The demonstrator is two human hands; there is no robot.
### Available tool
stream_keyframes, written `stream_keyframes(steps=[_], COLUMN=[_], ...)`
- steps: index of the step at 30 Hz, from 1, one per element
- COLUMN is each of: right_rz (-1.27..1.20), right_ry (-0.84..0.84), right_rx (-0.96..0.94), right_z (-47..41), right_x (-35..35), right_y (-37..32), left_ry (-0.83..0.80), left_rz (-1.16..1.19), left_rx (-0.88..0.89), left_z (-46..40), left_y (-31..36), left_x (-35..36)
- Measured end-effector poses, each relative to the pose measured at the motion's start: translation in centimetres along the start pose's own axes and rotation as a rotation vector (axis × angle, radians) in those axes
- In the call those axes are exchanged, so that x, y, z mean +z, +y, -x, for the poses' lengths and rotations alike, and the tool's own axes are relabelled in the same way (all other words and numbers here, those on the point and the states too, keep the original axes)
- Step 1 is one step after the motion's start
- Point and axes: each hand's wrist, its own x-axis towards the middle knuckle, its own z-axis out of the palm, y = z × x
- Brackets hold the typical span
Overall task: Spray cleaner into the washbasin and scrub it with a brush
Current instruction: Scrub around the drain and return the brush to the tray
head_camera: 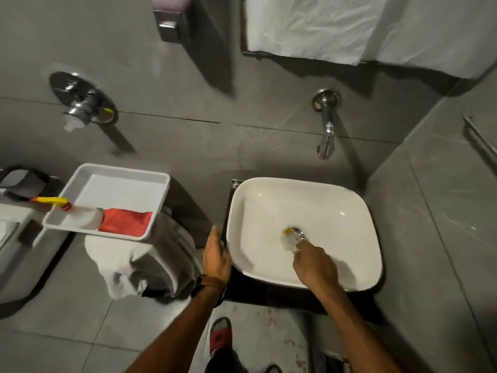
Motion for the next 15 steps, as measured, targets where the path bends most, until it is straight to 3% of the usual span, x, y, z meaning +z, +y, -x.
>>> stream_keyframes(steps=[7, 15], right_rz=[-0.092, -0.054], right_ry=[0.074, -0.087], right_rx=[-0.289, -0.572], right_z=[-1.2, -5.5], right_x=[0.2, 5.7], right_y=[-11.1, -25.6], left_ry=[0.213, 0.537], left_rz=[0.028, 0.102], left_rx=[-0.069, -0.246], left_z=[-2.8, -8.7], left_y=[-2.9, -9.0], left_x=[-6.9, -14.8])
